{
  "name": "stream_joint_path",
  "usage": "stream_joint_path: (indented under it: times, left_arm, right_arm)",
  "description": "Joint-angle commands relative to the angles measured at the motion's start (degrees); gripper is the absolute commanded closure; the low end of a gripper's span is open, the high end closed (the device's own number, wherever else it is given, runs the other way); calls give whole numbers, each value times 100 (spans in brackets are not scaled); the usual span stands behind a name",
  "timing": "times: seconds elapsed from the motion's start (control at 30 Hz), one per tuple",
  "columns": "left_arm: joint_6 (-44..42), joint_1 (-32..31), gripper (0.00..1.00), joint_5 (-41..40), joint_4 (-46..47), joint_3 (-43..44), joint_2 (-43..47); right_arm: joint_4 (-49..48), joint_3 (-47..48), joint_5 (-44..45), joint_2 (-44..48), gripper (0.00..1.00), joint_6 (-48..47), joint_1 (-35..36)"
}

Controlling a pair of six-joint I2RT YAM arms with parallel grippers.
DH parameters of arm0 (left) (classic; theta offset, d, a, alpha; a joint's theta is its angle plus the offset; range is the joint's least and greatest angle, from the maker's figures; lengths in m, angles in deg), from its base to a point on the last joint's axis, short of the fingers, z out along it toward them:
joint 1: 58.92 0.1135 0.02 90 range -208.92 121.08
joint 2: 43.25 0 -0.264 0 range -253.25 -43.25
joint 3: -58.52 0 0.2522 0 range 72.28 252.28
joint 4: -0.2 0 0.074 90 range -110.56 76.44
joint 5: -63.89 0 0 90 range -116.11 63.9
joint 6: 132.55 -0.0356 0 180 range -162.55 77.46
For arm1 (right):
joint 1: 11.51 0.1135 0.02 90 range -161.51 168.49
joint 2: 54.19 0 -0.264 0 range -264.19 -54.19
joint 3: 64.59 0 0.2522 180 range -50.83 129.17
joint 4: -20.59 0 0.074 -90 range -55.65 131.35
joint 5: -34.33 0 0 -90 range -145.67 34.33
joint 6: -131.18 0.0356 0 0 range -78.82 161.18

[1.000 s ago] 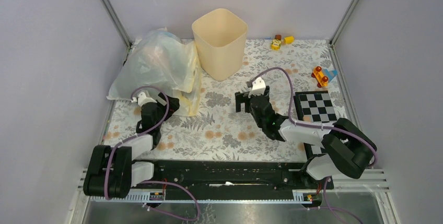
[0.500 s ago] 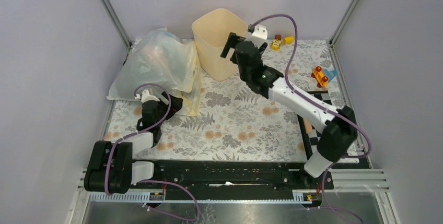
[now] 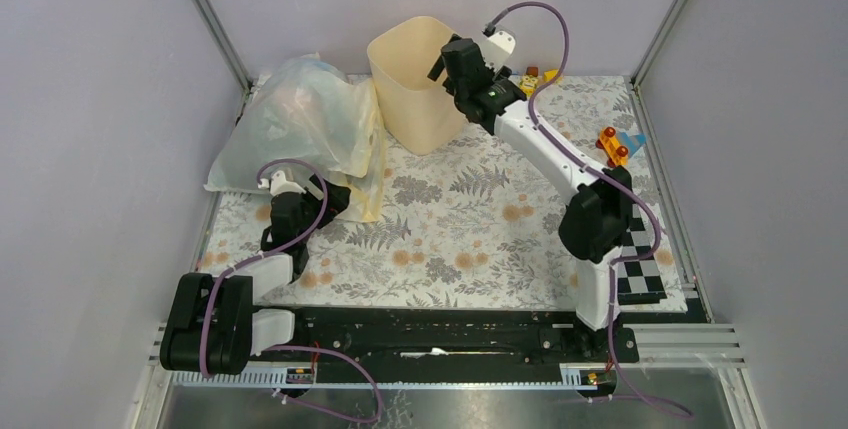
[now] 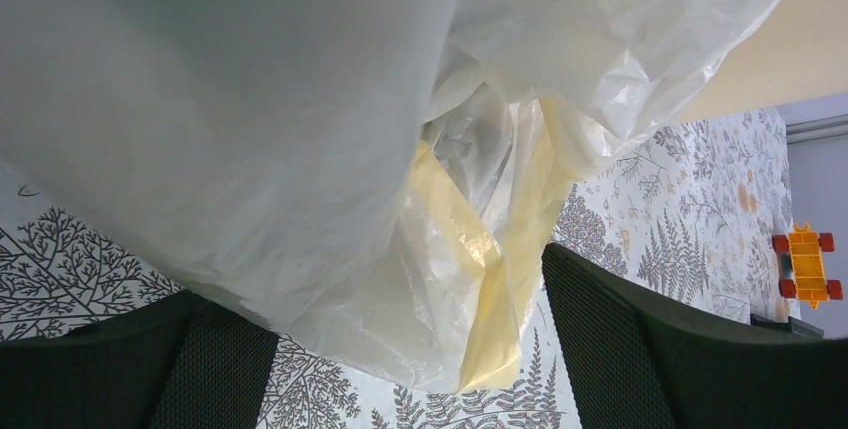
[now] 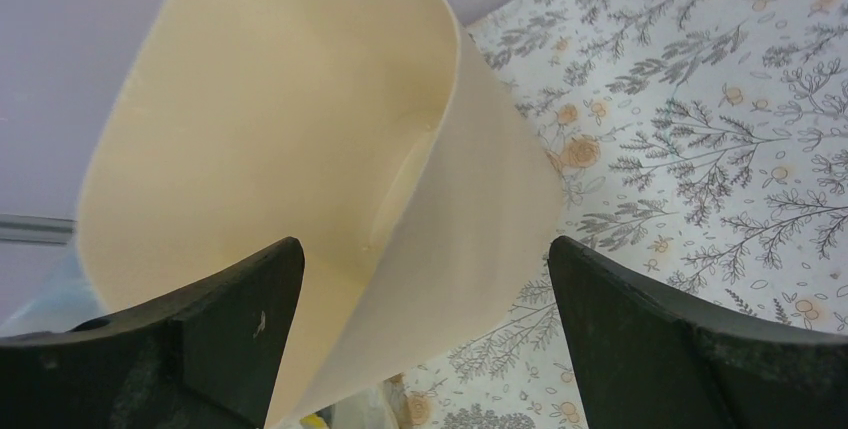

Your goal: Put the trash bags into the trash bin

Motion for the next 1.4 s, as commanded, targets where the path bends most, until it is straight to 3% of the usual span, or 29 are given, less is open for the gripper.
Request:
stream_joint_path:
  times: [0.0,0.13,0.23,0.37,0.47,0.7,0.77,0.97,1.0,1.07,1.13,1.2,1.37]
  left_arm:
    - [-85,12,5,118,245,138,61]
    - [-85,11,5,128,232,155,42]
    - [-85,12,5,129,223,155,55]
    - [-84,10,5,146,216,155,44]
    - [-87,12,5,138,207,155,66]
    - [-97,4,5,120,170,138,151]
    - [-102,14,5,136,162,139,161]
    - [-129,7,5,215,174,146,101]
    - [-136,9,5,216,170,147,112]
    - [-137,5,5,181,137,139,173]
    - [-158,11,8,116,102,109,279]
    - [-183,10,19,34,75,46,440]
    - [-249,4,65,-214,30,-139,913]
  right_arm:
    - [420,497,-578,-437,0,180,-111]
    - [656,577,-694,-528,3,-7,-120]
    - [355,-121,-570,14,18,-66,-116]
    - [-129,-1014,-510,833,67,-350,-120]
    - [-138,-1483,-495,1436,90,-579,-118]
    - [-103,-3064,-809,3134,97,-1218,-123]
    - [-56,-3544,-885,3645,95,-1452,-122]
    - [52,-4440,-583,4844,79,-1807,-119]
    - [59,-4465,-606,4939,70,-1883,-118]
    - [128,-4445,-764,5031,33,-2027,-118]
    - [227,-4373,-1086,5045,11,-2223,-121]
    - [431,-4282,-1333,5063,2,-2317,-122]
    - [795,-4211,-1825,5388,0,-2597,-122]
